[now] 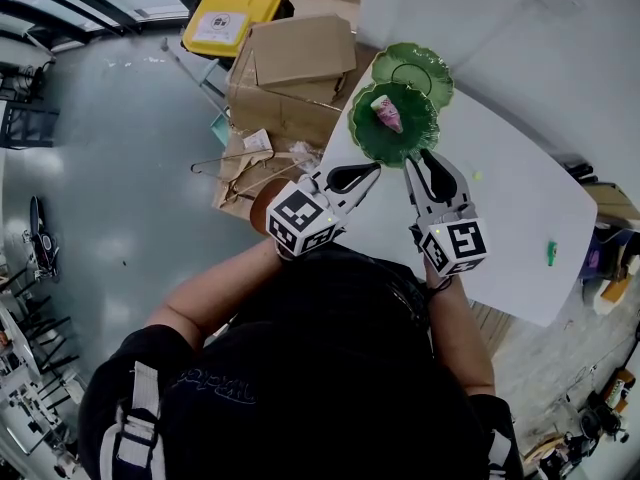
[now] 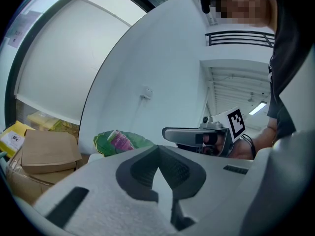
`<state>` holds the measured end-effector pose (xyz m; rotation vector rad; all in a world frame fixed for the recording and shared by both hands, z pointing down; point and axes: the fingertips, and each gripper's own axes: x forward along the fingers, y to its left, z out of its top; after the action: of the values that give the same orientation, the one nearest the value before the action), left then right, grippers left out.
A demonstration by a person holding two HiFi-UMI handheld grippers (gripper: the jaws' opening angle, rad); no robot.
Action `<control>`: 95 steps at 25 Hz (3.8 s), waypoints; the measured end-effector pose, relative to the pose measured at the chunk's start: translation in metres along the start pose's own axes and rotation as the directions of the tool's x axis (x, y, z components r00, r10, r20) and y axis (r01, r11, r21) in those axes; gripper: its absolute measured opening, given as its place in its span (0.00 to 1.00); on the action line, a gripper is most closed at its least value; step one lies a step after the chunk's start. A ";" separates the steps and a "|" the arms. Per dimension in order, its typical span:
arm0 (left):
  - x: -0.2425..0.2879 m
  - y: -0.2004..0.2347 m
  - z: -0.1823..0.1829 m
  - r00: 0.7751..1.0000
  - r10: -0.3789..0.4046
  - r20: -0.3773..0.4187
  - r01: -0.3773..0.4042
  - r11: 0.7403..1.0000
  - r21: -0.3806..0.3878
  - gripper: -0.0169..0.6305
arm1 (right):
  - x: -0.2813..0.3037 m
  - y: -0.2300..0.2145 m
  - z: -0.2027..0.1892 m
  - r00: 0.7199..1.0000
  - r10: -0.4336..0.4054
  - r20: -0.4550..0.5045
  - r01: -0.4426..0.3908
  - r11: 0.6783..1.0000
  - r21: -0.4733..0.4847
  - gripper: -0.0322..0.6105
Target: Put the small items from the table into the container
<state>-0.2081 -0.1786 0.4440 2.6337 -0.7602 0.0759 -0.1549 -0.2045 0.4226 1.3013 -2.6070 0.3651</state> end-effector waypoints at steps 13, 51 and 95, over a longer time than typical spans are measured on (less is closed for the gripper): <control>-0.017 -0.025 0.030 0.996 -0.028 0.086 0.024 0.998 0.056 0.03 | -0.033 0.020 0.009 0.999 -0.036 0.037 0.037 0.999 -0.023 0.19; -0.026 -0.064 0.032 0.987 -0.131 0.090 0.124 0.989 0.080 0.03 | -0.074 0.061 0.018 0.993 -0.053 0.106 0.058 0.997 -0.053 0.08; 0.203 -0.250 -0.007 0.991 0.119 0.060 -0.126 0.985 0.114 0.03 | -0.306 -0.217 -0.030 0.993 0.090 0.071 -0.088 0.995 -0.037 0.08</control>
<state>0.0953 -0.0842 0.3929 2.7069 -0.9636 0.0877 0.2026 -0.0905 0.3899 1.2119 -2.7256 0.2925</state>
